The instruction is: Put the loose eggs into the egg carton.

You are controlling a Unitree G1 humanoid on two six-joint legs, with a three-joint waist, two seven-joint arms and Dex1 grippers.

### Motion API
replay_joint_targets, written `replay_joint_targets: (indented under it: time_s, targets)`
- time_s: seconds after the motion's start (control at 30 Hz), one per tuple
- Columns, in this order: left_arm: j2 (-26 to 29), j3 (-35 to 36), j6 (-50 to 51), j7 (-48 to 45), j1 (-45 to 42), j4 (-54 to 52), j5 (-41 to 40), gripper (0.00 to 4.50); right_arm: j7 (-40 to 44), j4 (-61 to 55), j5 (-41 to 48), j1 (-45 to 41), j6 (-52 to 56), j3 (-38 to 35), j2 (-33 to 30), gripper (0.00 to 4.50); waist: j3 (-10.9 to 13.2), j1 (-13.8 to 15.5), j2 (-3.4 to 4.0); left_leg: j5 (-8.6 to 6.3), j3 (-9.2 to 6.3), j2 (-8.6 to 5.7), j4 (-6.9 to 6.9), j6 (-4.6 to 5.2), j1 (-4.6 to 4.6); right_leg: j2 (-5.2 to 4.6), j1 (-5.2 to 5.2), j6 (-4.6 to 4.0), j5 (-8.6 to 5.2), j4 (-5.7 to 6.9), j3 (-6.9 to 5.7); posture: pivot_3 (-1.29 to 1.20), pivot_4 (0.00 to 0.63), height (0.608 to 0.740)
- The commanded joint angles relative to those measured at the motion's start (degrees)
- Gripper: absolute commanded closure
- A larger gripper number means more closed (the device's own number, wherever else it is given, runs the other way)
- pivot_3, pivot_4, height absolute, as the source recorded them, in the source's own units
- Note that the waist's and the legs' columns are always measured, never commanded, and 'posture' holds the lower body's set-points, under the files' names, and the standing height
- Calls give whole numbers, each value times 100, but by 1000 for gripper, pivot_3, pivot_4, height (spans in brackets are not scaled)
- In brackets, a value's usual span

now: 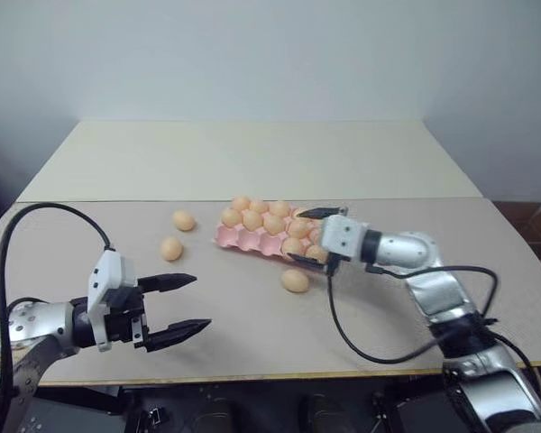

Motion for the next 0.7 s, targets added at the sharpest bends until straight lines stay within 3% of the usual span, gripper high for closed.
replay_joint_targets:
  time_s: [0.03, 0.17, 0.27, 0.43, 0.7]
  targets:
    - [87, 95, -97, -116, -2, -98, -35, 0, 582, -1171, 893, 422, 864, -599, -659, 20, 0, 20, 0, -1, 0, 0, 0, -2, 1, -1, 1, 0, 0, 0, 0, 0, 150, 740]
    - [144, 180, -156, -234, 96, 9, 42, 0, 1273, -2055, 1652, 1356, 1538, -1259, -1716, 20, 0, 62, -1, -2, 2, 0, -2, -3, 6, 0, 2, -30, -21, -4, 0, 0, 150, 740]
    - [207, 403, -108, -270, 235, 96, 44, 0, 1243, -2378, 1976, 1946, 1872, -1877, -2062, 20, 0, 62, -1, -3, 2, 1, -2, -4, 11, 1, 2, -33, -24, -3, 4, 0, 150, 740]
    - [269, 514, -146, -399, 383, 100, 33, 0, 1268, -2578, 2262, 2411, 2092, -2314, -2318, 20, 0, 56, -2, -3, 3, 1, 1, -5, 20, 2, 3, -32, -23, 2, 14, 0, 150, 740]
    - [299, 484, -190, -476, 283, 207, 90, 0, 1101, -2609, 2205, 2557, 2036, -2365, -2338, 20, 0, 90, -2, -4, 4, -3, 0, -5, 7, 2, -3, -32, -23, -6, 20, 0, 150, 740]
